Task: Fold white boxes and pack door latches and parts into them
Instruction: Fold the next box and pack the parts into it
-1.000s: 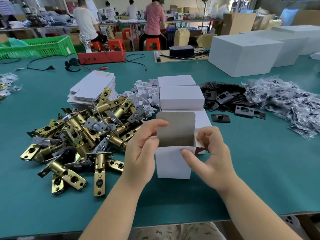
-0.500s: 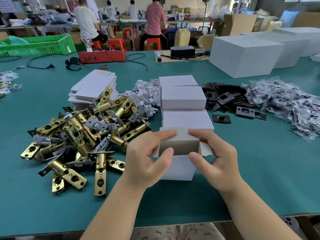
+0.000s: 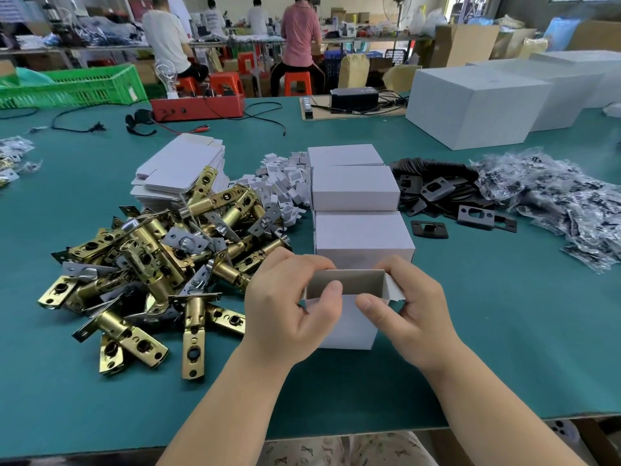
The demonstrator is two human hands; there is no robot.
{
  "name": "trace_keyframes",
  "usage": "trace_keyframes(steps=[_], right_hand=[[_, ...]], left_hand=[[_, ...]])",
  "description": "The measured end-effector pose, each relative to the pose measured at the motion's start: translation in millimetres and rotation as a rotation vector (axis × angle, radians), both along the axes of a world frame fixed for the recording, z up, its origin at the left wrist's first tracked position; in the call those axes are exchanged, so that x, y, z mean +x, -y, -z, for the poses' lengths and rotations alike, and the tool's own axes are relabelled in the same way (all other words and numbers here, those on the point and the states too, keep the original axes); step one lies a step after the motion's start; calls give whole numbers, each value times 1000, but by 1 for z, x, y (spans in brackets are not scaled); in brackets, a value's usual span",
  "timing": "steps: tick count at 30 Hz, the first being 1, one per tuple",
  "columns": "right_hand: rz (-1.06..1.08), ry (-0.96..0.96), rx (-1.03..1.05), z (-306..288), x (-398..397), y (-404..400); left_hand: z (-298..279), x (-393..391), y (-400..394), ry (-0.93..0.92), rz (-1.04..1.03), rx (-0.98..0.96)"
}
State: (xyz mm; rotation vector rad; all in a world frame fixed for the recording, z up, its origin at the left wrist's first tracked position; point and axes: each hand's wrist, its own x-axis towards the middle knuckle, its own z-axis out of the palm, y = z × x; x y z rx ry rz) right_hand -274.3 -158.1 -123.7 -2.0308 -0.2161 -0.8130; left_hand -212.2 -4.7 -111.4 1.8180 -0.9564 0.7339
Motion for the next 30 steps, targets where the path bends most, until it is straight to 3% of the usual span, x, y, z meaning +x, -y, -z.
trace_keyframes(steps=[6, 12, 18, 20, 26, 30], right_hand=[[-4, -79, -15, 0, 0, -2], [-85, -377, -55, 1, -1, -2], [-67, -384, -126, -3, -3, -1], [-25, -353, -146, -2, -2, -1], [24, -296, -138, -1, -3, 2], [20, -306, -125, -2, -2, 1]], left_hand=[[1, 3, 3, -115, -10, 17], [8, 5, 2, -326, 134, 31], [9, 3, 1, -415, 193, 37], [3, 7, 1, -526, 235, -59], [-32, 55, -7, -677, -106, -307], [-42, 95, 3, -463, -424, 317]])
